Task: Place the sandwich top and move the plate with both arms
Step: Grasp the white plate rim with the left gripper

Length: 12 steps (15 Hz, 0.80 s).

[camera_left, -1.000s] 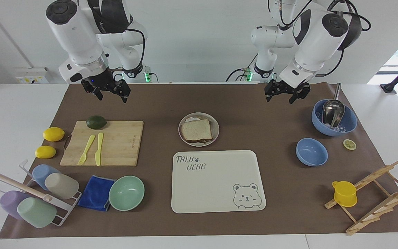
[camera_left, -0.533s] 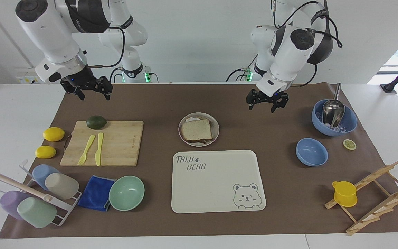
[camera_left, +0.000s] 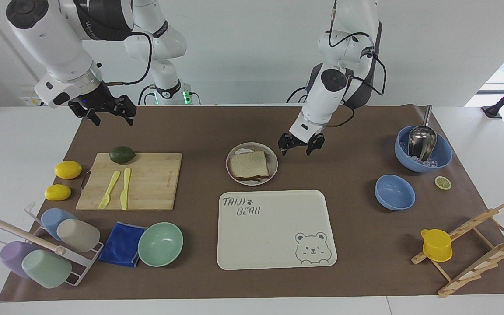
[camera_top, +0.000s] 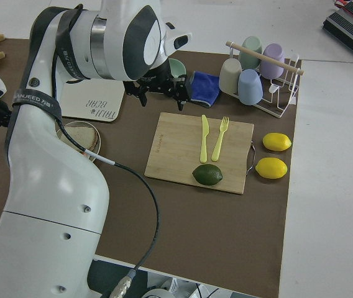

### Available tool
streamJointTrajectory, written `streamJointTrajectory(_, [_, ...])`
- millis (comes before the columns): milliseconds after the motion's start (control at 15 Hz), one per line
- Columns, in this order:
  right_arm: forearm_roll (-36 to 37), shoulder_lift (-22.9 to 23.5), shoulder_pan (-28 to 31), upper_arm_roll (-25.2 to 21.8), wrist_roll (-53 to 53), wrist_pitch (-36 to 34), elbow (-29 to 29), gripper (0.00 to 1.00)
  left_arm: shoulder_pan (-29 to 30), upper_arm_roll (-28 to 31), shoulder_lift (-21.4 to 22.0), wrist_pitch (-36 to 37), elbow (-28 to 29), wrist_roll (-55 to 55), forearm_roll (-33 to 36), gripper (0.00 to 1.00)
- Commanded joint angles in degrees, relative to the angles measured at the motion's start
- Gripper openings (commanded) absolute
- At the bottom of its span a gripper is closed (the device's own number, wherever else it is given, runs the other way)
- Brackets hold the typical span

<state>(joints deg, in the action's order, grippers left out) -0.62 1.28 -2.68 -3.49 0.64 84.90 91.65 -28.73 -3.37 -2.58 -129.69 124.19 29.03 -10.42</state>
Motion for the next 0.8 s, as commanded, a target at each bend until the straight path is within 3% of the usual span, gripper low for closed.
streamJointTrajectory(0, [0.36,-2.07,0.83,-0.28,2.53,0.27,3.53,1.00,-1.77,0.82,-0.32,-3.54,1.85,5.49,-0.65,1.00])
streamJointTrajectory(467, [0.36,-1.81,3.64,-0.29,5.16,0.62,3.00,1.00,-4.67,0.82,-5.68,-12.32,3.16,8.94,-3.20,0.88])
streamJointTrajectory(733, [0.10,-1.10,4.17,-0.20,5.17,2.47,1.86,1.00,-5.11,0.82,-6.56,-13.31,2.90,8.15,-3.20,0.74])
